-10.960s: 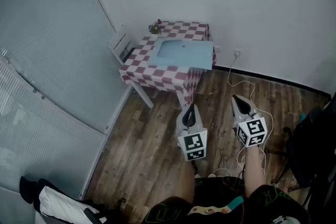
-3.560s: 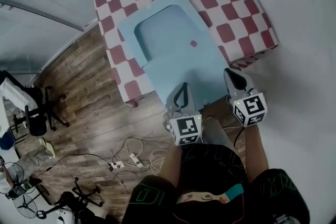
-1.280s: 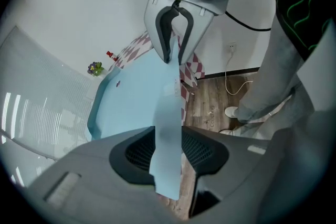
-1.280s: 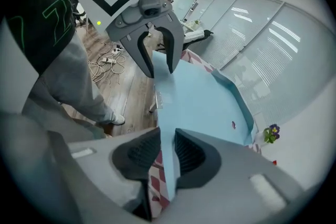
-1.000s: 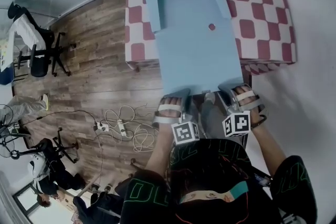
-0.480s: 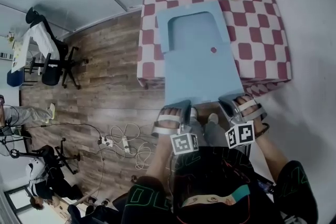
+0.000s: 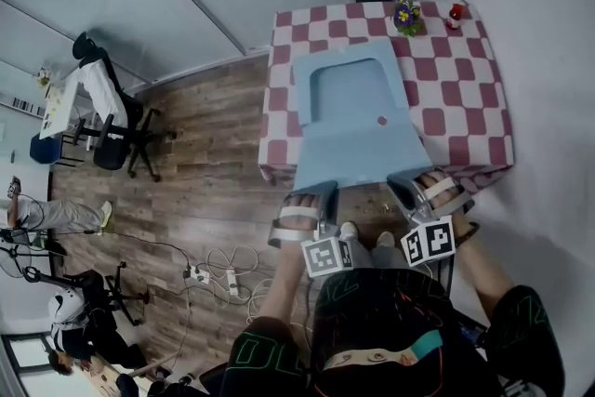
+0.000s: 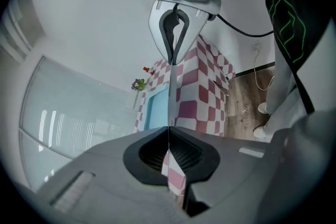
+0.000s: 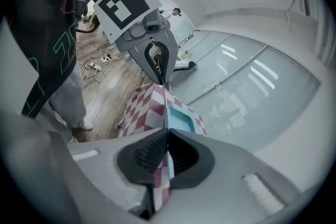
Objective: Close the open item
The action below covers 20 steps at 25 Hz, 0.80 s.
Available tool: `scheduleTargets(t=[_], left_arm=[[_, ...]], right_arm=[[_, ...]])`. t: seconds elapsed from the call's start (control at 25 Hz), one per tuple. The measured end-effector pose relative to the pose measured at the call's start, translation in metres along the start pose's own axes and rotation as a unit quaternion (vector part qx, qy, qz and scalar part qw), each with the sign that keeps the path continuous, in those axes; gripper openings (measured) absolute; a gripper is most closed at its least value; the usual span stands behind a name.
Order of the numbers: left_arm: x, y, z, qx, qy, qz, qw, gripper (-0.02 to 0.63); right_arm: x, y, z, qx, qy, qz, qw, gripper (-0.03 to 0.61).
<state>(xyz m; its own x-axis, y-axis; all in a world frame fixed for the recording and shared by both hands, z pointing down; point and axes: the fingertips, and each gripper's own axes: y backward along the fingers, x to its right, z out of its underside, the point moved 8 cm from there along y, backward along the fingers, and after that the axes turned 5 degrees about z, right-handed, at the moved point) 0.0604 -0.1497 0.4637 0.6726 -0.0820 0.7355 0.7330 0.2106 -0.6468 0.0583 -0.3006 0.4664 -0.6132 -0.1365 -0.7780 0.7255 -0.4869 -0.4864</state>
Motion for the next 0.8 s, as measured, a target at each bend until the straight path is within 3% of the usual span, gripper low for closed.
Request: scheduleTargets(t=[0.12,0.4,0.8], left_arm=[[-0.015,-0.004,-0.004,-0.005,0.014,-0.011,0.9998,0.015],[-0.050,-0.017,-0.004,-0.008,-0.013,-0.036,0.9992,0.023],[-0.115,-0.053,0.008,0.013,-0.007,-0.052,0.9985,0.038]], right_arm=[[0.013,-0.002,0.003,0.004,0.001,0.014,1.000,0.008],[0.045,-0.018,0.007,0.015,0.021,0.035,0.999,0.008],[0.104,-0.061,0.013,0.014,0.036,0.056,0.998,0.008]])
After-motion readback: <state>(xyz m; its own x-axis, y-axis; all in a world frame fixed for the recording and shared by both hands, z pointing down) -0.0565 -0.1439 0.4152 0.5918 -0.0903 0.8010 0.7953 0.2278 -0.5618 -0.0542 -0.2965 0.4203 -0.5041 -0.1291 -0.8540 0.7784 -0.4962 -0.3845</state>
